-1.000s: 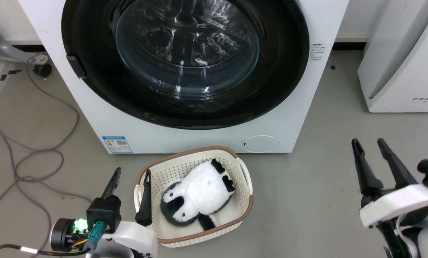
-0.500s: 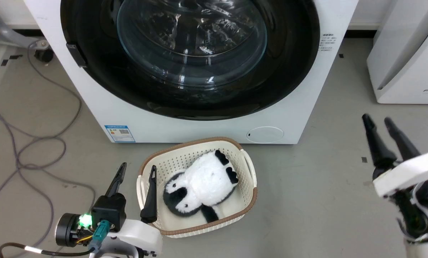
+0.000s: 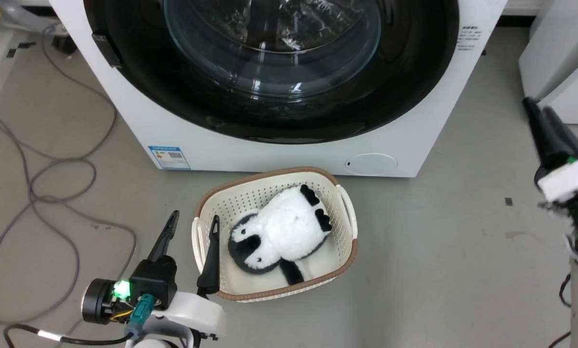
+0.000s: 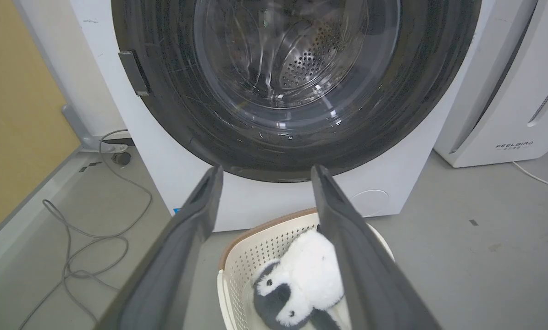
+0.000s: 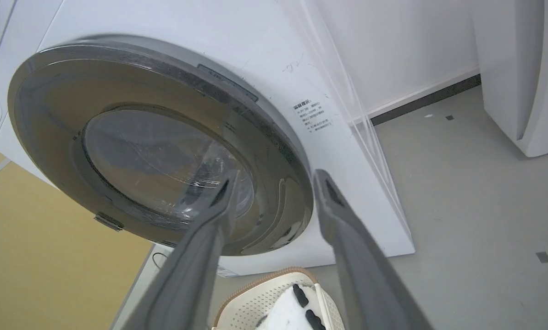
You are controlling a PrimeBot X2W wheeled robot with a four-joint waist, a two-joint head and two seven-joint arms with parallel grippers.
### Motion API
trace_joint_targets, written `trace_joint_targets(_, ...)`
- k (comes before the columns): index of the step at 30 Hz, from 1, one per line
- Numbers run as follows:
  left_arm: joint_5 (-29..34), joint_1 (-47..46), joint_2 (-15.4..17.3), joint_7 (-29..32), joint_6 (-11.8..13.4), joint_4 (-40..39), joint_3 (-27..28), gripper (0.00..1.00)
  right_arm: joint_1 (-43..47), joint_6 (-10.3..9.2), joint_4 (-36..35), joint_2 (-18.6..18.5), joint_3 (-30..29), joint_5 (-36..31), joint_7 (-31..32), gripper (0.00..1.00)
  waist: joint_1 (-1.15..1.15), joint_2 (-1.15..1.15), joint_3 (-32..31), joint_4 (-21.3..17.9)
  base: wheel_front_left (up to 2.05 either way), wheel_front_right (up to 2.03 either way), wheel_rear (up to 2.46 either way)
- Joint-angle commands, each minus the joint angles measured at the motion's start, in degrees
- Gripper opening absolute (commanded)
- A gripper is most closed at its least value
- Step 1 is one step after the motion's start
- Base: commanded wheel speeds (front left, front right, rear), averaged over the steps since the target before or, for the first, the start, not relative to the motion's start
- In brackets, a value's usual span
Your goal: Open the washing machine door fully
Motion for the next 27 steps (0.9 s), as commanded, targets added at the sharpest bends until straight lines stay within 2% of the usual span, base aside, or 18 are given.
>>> trace_joint_targets(1,-0.3,-1.3,0.3,-0.5,-0.3,0.2,-0.3,1.00,-2.4,-0.02,0.8,0.1,-0.6,1.3,0.7,0.00,0.00,0.00,0.5,0.4,0.00,0.00,0.00)
trace_joint_targets(10,-0.7,-2.5,0.1,-1.6,-0.2,0.4,-1.6,1.00,-12.9,-0.02,7.3,0.0,-5.4,4.0,5.8,0.00,0.00,0.00,3.3,2.0,0.00,0.00,0.00)
trace_joint_targets(20,-1.3,-4.2,0.0,-2.8,0.2,0.4,-3.1,1.00,-26.2,-0.03,17.1,-1.8,-11.6,3.9,12.3,0.00,0.00,0.00,6.9,4.5,0.00,0.00,0.00)
trace_joint_targets(27,-1.7,-5.0,0.0,-3.6,0.4,0.5,-3.8,1.00,-35.1,-0.03,23.5,-1.7,-15.1,3.7,18.3,0.00,0.00,0.00,9.1,5.9,0.00,0.00,0.00)
